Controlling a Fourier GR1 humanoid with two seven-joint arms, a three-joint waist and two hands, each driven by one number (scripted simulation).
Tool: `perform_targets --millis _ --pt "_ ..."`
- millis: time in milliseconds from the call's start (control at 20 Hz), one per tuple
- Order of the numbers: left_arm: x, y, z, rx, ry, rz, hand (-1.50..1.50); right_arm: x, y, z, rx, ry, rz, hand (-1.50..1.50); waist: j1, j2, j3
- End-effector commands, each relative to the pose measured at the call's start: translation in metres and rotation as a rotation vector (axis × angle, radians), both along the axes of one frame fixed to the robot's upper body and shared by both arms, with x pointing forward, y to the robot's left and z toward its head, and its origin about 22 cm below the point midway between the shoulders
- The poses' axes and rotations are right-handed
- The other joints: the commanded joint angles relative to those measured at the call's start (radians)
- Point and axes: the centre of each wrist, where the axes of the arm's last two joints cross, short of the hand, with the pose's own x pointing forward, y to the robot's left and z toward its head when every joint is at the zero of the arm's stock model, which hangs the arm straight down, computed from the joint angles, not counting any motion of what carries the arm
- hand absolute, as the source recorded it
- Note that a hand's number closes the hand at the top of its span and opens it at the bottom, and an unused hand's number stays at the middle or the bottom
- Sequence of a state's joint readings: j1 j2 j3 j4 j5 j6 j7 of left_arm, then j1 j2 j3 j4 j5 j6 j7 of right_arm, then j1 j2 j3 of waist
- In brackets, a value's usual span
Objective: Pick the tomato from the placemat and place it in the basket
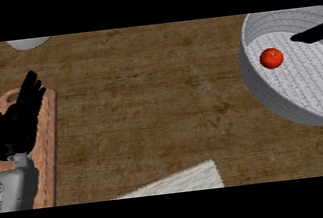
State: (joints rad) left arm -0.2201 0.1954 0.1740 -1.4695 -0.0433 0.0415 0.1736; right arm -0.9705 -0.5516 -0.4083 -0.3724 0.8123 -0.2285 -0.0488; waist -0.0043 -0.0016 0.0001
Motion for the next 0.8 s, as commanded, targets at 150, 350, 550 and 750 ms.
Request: perform_targets --millis 150,350,550,750 --pt "-0.016 -0.001 -0.014 -0.011 0.012 0.014 0.0 -0.03 -0.061 0.023 0.233 -0.098 -0.122 -1.5 -0.008 -0.005 0.0" --pt "0.001 0.006 -0.002 0.003 0.023 0.016 0.0 -0.056 -0.09 0.018 0.331 -0.139 -0.122 -1.5 -0.015 -0.004 -0.001" --pt "-0.006 -0.013 0.005 0.007 0.0 0.013 0.0 -0.105 -0.138 0.001 0.322 -0.134 -0.109 -1.5 -0.005 -0.001 0.0" --pt "-0.007 -0.003 0.015 0.013 0.012 -0.008 0.0 -0.131 -0.166 0.021 0.356 -0.169 -0.083 -1.5 0.002 0.0 0.0"
